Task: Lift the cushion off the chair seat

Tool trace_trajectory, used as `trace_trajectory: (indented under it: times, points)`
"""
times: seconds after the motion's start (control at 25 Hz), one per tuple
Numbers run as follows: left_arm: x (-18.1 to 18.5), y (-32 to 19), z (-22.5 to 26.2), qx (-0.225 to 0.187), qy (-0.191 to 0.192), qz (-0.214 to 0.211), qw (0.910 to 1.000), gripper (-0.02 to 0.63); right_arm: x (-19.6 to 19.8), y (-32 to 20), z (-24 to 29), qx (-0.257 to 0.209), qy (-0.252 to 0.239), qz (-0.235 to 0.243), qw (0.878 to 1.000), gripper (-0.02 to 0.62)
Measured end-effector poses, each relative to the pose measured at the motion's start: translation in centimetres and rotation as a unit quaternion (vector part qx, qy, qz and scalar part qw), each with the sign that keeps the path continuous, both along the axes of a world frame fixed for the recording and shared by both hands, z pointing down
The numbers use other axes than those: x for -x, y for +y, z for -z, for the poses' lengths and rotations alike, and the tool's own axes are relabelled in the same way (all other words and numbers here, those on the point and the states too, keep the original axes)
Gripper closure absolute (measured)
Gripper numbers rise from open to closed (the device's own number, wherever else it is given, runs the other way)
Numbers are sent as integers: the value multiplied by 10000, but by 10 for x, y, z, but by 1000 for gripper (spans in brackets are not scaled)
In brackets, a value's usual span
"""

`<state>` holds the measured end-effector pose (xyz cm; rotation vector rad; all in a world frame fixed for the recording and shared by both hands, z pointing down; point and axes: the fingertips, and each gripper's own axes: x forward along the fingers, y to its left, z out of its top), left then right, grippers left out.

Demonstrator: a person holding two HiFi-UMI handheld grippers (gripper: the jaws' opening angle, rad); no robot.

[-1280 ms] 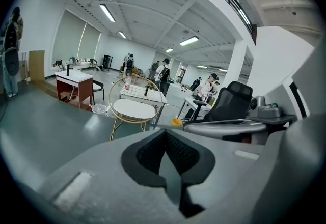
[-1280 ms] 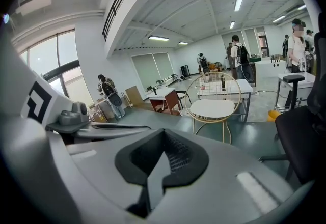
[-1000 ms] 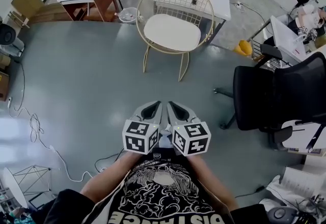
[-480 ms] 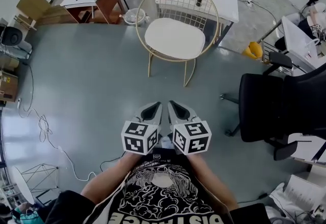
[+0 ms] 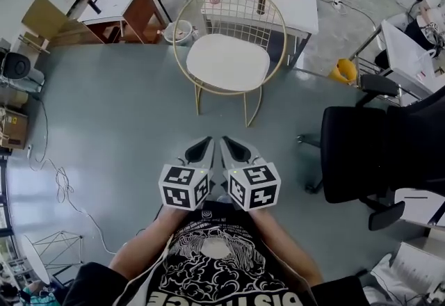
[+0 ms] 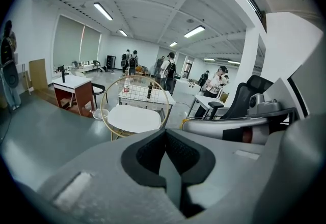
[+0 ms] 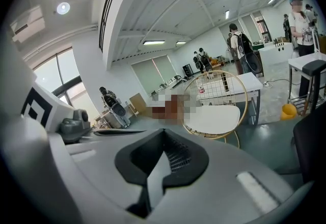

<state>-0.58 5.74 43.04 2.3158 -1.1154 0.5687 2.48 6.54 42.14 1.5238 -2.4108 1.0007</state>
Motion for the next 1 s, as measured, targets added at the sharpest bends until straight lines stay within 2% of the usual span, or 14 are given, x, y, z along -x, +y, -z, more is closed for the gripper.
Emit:
trace_trajectory:
  times: [0.4,1.0]
  points:
    - [-8,-27,8,-151,146,175,9996,611,-9,-21,2,-113,141,149,9997,597]
    - [-25,-111,-17,255,515,-88,9983,611,-25,-97,-10,80,486,-152,9987,598]
